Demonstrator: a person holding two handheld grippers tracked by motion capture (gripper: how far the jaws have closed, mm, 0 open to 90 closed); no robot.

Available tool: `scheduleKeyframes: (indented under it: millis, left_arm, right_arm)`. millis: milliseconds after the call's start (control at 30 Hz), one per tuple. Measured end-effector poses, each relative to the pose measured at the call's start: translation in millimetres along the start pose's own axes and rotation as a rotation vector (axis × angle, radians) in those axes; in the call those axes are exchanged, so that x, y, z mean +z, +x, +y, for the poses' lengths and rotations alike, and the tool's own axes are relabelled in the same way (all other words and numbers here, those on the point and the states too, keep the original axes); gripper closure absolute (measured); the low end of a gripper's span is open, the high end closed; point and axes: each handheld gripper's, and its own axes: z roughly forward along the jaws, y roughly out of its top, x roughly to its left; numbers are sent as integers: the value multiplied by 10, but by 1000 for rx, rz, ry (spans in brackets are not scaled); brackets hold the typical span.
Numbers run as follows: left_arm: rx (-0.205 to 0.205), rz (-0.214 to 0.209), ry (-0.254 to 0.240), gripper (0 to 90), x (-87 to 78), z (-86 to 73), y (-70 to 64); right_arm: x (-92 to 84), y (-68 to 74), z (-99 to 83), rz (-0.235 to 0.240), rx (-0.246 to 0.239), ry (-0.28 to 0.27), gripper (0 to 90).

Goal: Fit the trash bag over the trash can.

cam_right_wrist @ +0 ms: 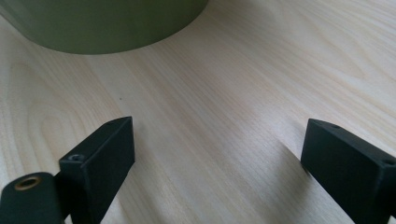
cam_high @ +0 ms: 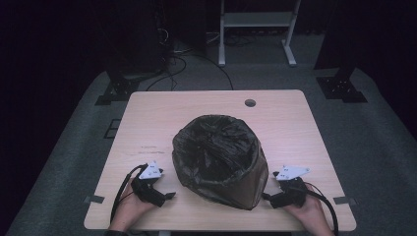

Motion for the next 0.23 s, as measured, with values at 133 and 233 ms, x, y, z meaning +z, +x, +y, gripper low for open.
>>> scheduleKeyframes:
  millis: [133,233]
  left_arm:
    - [0,0,0,0,0,0,0]
    - [0,0,0,0,0,0,0]
  right_arm:
    - [9,-10,5,10,10,5,88]
    - [9,-10,4,10,10,5,87]
